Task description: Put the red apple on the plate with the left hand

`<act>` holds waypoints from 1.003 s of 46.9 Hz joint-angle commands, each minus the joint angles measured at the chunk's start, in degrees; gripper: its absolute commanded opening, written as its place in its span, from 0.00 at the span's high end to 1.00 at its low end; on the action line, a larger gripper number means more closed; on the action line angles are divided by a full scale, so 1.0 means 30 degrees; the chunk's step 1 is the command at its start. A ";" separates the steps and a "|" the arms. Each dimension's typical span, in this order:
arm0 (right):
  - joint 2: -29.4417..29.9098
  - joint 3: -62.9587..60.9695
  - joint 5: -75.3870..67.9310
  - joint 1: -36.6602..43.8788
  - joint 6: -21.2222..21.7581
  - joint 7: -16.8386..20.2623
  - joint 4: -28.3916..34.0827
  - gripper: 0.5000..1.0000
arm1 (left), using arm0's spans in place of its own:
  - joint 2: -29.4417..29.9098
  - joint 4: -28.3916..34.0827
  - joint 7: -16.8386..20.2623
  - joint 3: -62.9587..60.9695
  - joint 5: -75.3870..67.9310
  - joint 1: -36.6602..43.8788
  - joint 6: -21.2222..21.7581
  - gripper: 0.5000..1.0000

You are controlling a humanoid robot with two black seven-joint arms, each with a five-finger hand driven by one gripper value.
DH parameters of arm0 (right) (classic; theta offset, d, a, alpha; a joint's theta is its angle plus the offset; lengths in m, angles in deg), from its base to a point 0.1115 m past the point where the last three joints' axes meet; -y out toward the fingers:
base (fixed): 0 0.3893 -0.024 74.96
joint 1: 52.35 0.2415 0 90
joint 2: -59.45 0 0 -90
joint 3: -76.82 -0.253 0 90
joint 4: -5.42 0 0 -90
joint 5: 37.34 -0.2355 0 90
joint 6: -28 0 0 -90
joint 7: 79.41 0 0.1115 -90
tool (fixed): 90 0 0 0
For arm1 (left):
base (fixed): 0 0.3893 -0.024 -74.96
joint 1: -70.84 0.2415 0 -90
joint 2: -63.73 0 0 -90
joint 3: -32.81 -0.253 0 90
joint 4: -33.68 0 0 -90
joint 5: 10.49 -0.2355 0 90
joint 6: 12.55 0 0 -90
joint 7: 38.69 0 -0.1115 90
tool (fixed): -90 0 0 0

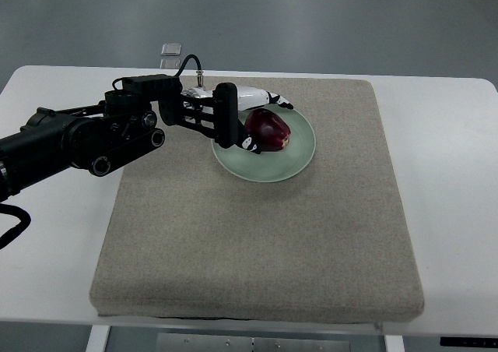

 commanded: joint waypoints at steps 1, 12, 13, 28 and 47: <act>0.0000 0.0000 0.0001 0.0000 0.0000 0.0007 -0.0008 0.14 | 0.0030 -0.0016 0.0001 0.0117 0.0533 -0.0106 -0.0311 0.01; 0.0000 0.0000 0.0001 0.0000 0.0000 0.0007 -0.0008 0.14 | 0.0878 0.0189 0.0001 0.0352 0.6826 -0.0779 -0.0692 0.01; 0.0000 0.0000 0.0001 0.0000 0.0000 0.0007 0.0021 0.14 | 0.1025 0.0189 0.0001 0.0352 0.7704 -0.0867 -0.0692 0.00; 0.0000 0.0000 0.0001 0.0000 0.0000 0.0007 -0.0008 0.14 | 0.3046 0.0805 0.0001 0.0439 1.9015 -0.1629 -0.0838 0.00; 0.0000 0.0000 0.0001 0.0000 0.0000 0.0007 0.0021 0.14 | 0.5626 0.1127 -0.1373 0.3222 2.7953 0.0713 -0.3386 0.00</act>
